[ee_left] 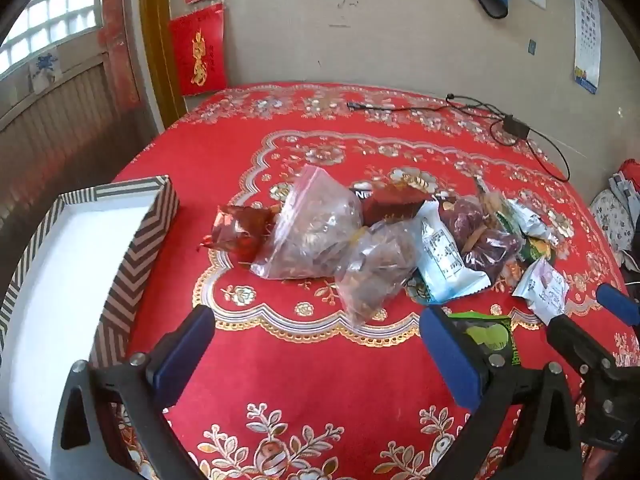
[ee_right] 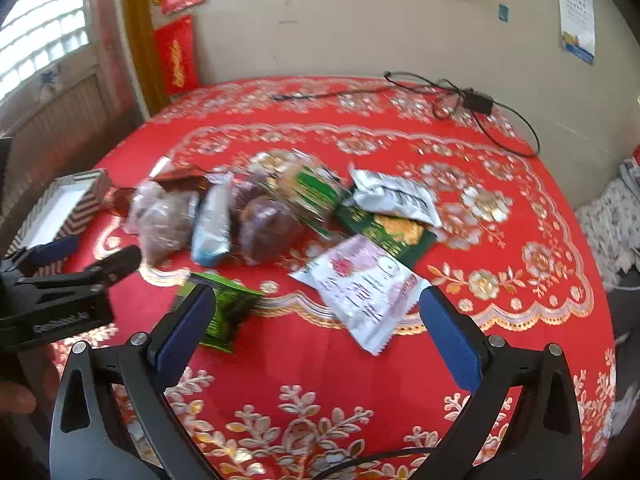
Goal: Organize snacks
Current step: 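Reach the left tool toward the red foil candy packet in the pile, then grasp the red candy packet with the left tool while the right tool grasps the green cake packet, then carry both packets to the white tray and open both tools to drop them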
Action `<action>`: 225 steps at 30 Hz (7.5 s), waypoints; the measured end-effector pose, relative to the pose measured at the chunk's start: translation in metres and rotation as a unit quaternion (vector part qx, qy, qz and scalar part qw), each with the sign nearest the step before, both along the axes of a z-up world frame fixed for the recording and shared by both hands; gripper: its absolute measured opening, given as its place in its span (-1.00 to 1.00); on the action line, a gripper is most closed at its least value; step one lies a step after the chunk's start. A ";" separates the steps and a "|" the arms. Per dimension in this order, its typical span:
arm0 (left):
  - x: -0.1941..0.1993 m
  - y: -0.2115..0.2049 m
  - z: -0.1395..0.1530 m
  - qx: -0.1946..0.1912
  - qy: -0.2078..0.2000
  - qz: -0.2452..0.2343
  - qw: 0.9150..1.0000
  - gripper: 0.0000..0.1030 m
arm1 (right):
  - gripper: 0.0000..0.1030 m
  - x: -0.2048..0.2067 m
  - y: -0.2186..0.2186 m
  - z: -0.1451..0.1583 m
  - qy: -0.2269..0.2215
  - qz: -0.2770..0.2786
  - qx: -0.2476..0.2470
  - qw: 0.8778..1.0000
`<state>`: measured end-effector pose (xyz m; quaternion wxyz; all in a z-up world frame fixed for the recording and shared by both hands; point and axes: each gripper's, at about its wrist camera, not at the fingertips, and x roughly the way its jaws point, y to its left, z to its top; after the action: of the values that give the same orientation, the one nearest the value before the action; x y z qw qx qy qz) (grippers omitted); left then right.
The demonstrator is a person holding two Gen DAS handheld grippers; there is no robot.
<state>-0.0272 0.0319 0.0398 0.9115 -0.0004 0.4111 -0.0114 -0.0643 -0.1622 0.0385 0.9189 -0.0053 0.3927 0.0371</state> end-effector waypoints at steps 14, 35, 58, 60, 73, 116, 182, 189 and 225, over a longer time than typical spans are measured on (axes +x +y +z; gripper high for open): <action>-0.007 0.004 0.010 0.003 -0.031 0.004 0.999 1.00 | 0.99 -0.014 0.007 0.029 -0.051 0.031 0.036 0.998; 0.002 0.007 0.000 0.014 -0.043 0.010 0.999 1.00 | 0.99 -0.005 0.010 0.020 -0.060 0.023 0.003 0.998; 0.038 0.047 0.007 -0.075 0.039 0.015 0.996 1.00 | 0.99 0.005 -0.010 0.009 -0.031 0.024 0.029 0.999; 0.042 0.056 0.011 -0.069 0.038 0.030 0.996 1.00 | 0.99 0.005 -0.010 0.009 -0.031 0.026 0.030 0.999; 0.083 0.071 -0.005 -0.066 0.096 0.036 0.993 1.00 | 0.99 0.006 -0.006 0.004 -0.021 0.037 0.038 0.998; 0.111 0.079 -0.027 -0.053 0.143 0.027 0.988 1.00 | 0.85 0.025 0.051 -0.028 0.065 0.087 0.019 0.994; 0.063 0.244 0.019 -0.022 0.066 0.137 0.988 -0.11 | 0.11 0.082 0.272 0.026 -0.028 0.310 0.003 0.950; 0.082 0.269 -0.007 -0.024 0.095 0.175 0.980 -0.11 | 0.11 0.116 0.318 0.000 -0.006 0.336 -0.005 0.942; 0.047 0.226 0.031 0.007 0.024 0.172 0.985 0.82 | 0.40 0.086 0.256 0.031 0.020 0.317 0.042 0.947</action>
<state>0.0195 0.2582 0.0713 0.8897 -0.0652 0.4267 0.1487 0.0215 0.0936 0.0699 0.8508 -0.0902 0.3872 0.3435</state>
